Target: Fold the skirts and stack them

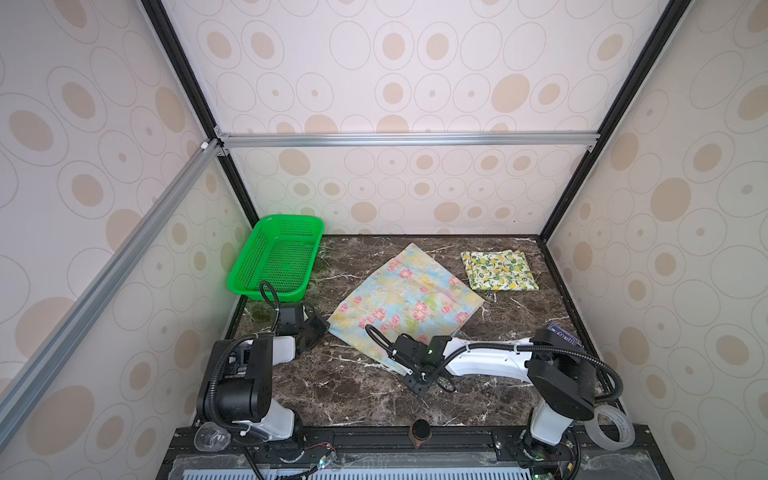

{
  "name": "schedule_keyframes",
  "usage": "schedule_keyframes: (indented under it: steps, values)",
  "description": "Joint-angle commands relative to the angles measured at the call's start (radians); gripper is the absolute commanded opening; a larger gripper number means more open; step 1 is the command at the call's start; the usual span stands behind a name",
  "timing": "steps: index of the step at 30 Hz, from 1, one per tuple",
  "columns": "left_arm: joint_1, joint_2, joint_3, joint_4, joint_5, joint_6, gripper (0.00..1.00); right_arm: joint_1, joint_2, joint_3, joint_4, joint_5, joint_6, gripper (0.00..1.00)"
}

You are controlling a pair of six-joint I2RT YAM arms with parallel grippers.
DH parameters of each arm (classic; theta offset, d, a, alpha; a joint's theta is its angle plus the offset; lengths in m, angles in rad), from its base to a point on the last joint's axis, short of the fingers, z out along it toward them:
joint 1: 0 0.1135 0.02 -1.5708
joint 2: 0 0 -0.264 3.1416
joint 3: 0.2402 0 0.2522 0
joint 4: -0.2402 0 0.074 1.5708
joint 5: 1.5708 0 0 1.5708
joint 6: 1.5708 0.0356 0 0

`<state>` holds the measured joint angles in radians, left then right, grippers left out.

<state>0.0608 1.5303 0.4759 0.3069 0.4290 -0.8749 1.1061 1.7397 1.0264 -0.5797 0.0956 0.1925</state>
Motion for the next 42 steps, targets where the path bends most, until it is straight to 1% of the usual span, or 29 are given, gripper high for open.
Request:
schedule_keyframes:
  steps: [1, 3, 5, 7, 9, 12, 14, 17, 18, 20, 22, 23, 25, 29, 35, 42]
  values:
    - [0.005, 0.010, 0.024, -0.049, -0.010, 0.021, 0.00, 0.011, 0.027, 0.004, -0.029, 0.015, -0.018, 0.32]
    - [0.005, 0.009, 0.024, -0.049, -0.012, 0.022, 0.00, 0.011, 0.030, 0.002, -0.026, 0.019, -0.018, 0.27]
    - [0.005, 0.008, 0.024, -0.049, -0.011, 0.022, 0.00, 0.013, 0.036, 0.001, -0.025, 0.018, -0.020, 0.19]
    - [0.004, 0.008, 0.024, -0.051, -0.012, 0.023, 0.00, 0.014, 0.038, 0.003, -0.024, 0.009, -0.023, 0.15]
    - [0.005, 0.007, 0.024, -0.051, -0.010, 0.021, 0.00, 0.013, 0.038, 0.005, -0.024, 0.000, -0.020, 0.15]
    - [0.005, 0.005, 0.023, -0.053, -0.012, 0.024, 0.00, 0.014, 0.038, 0.004, -0.021, -0.004, -0.018, 0.23]
    - [0.004, 0.005, 0.023, -0.054, -0.012, 0.022, 0.00, 0.014, 0.040, 0.004, -0.022, -0.004, -0.018, 0.26]
    - [0.005, 0.005, 0.021, -0.050, -0.010, 0.021, 0.00, 0.020, 0.045, 0.004, -0.026, -0.002, -0.020, 0.27]
    - [0.005, 0.005, 0.021, -0.051, -0.010, 0.021, 0.00, 0.021, 0.046, 0.004, -0.025, -0.001, -0.020, 0.26]
    - [0.005, 0.005, 0.021, -0.048, -0.011, 0.021, 0.00, 0.022, 0.049, 0.004, -0.026, -0.001, -0.020, 0.19]
    - [0.005, 0.004, 0.019, -0.048, -0.010, 0.018, 0.00, 0.022, 0.048, 0.004, -0.026, -0.006, -0.018, 0.03]
    - [0.005, 0.003, 0.021, -0.045, -0.010, 0.017, 0.00, 0.021, 0.047, 0.004, -0.026, -0.014, -0.019, 0.00]
    - [0.005, -0.003, 0.025, -0.044, -0.005, 0.008, 0.00, 0.021, 0.033, -0.006, -0.008, -0.053, -0.029, 0.00]
    - [0.005, -0.025, 0.060, -0.068, 0.007, -0.005, 0.00, 0.015, -0.005, 0.010, -0.020, -0.040, -0.036, 0.00]
    - [0.005, -0.067, 0.158, -0.170, -0.012, 0.001, 0.00, -0.017, -0.064, 0.054, -0.066, -0.023, -0.058, 0.00]
    - [0.007, -0.102, 0.276, -0.309, -0.043, 0.035, 0.00, -0.045, -0.146, 0.112, -0.134, -0.050, -0.105, 0.00]
